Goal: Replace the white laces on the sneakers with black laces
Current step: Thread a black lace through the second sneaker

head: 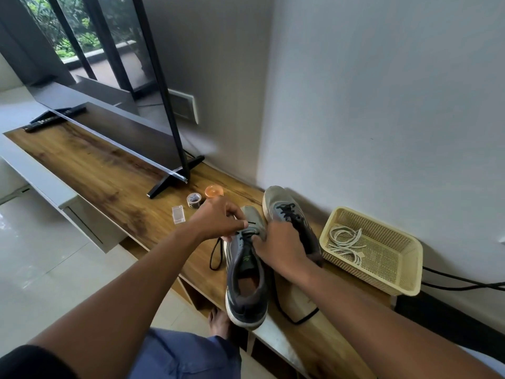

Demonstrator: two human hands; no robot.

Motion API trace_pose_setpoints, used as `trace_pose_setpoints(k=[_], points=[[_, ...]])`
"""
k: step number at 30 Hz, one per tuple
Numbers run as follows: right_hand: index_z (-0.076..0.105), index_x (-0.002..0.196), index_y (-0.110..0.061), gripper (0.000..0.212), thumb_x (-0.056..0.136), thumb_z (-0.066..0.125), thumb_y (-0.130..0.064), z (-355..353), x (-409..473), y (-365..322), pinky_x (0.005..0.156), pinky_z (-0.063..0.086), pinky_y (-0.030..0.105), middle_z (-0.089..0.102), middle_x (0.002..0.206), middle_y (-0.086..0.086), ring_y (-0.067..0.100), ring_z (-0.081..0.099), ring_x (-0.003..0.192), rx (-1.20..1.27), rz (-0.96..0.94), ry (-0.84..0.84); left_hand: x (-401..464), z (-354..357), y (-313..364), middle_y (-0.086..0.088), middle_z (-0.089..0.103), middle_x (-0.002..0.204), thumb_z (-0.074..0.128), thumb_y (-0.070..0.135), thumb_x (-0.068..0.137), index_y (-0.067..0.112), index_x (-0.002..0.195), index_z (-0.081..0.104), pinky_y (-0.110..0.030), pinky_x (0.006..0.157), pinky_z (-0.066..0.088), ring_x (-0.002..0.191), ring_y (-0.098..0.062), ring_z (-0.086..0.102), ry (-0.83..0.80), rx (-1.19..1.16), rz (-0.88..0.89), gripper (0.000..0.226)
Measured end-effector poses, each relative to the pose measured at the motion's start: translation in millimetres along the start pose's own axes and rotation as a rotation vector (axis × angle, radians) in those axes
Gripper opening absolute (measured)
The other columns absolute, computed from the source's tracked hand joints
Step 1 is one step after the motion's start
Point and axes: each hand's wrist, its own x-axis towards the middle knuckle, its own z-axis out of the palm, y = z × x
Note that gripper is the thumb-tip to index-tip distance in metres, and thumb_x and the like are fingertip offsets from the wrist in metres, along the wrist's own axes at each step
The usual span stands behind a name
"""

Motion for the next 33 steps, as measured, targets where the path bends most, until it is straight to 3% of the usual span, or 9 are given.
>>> trace_pose_setpoints(k=[3,8,12,19,24,26,29,33], points=[[0.043,0.062,-0.021,0.044,0.092,0.065,-0.046,6.4,-4.3,0.5,0.049,0.047,0.033,0.053,0.061,-0.001,0.022,0.058,0.058,0.016,0.029,-0.012,-0.6,2.4,-2.7,-0.002,0.078,0.072,0.078,0.027,0.093,0.024,0.090,0.080,-0.018,0.057,0.056,0.063,-0.014,0.076,-0.028,0.008,-0.001,0.004],[0.048,0.062,-0.022,0.047,0.081,0.069,-0.060,8.0,-0.9,-3.7,0.046,0.036,0.026,0.057,0.060,-0.004,0.020,0.062,0.060,0.104,0.080,-0.009,2.2,7.8,-0.7,0.005,0.076,0.069,0.079,0.028,0.092,0.025,0.084,0.081,-0.018,0.057,0.057,0.062,-0.011,0.075,-0.039,0.054,0.011,0.009],[0.050,0.062,-0.022,0.038,0.078,0.070,-0.050,10.2,3.6,-5.2,0.044,0.032,0.023,0.058,0.061,-0.004,0.019,0.062,0.061,0.129,0.113,-0.030,4.1,16.4,-2.7,0.005,0.079,0.081,0.079,0.023,0.092,0.024,0.086,0.082,-0.017,0.055,0.055,0.062,-0.012,0.076,-0.083,0.062,-0.001,0.007],[0.058,0.063,-0.016,0.027,0.083,0.072,-0.028,11.4,9.3,-5.6,0.046,0.035,0.023,0.059,0.061,-0.003,0.015,0.059,0.059,0.196,0.222,-0.076,7.4,28.9,-2.0,0.009,0.075,0.080,0.077,0.024,0.092,0.027,0.080,0.081,-0.010,0.052,0.049,0.068,0.000,0.072,-0.049,0.182,-0.005,0.013],[0.063,0.074,-0.009,0.015,0.089,0.064,-0.011,8.7,11.9,-1.5,0.048,0.036,0.024,0.060,0.072,0.003,0.019,0.059,0.068,0.186,0.270,-0.107,4.4,34.1,5.3,0.013,0.069,0.088,0.074,0.028,0.093,0.024,0.090,0.082,-0.018,0.065,0.051,0.079,-0.003,0.066,-0.026,0.328,0.027,0.009],[0.063,0.078,-0.009,0.009,0.087,0.064,-0.008,10.0,9.7,-2.4,0.053,0.040,0.028,0.060,0.076,0.003,0.021,0.060,0.073,0.193,0.285,-0.106,3.6,35.6,8.3,0.010,0.069,0.090,0.074,0.030,0.094,0.022,0.092,0.081,-0.019,0.065,0.048,0.079,-0.003,0.064,-0.006,0.368,0.032,0.010],[0.066,0.086,-0.008,0.002,0.086,0.064,-0.008,12.0,6.7,-2.3,0.066,0.043,0.029,0.063,0.085,0.004,0.025,0.062,0.084,0.227,0.328,-0.076,2.2,38.0,13.0,0.004,0.074,0.094,0.072,0.029,0.093,0.020,0.093,0.082,-0.026,0.074,0.056,0.086,-0.011,0.068,0.014,0.402,0.023,0.014],[0.073,0.092,-0.007,0.012,0.087,0.062,-0.005,12.0,8.0,-0.6,0.076,0.052,0.030,0.070,0.093,0.006,0.024,0.064,0.090,0.297,0.385,-0.085,1.5,37.8,12.4,0.005,0.074,0.095,0.072,0.029,0.094,0.020,0.093,0.083,-0.025,0.079,0.051,0.091,-0.012,0.068,0.029,0.391,0.021,0.014]])
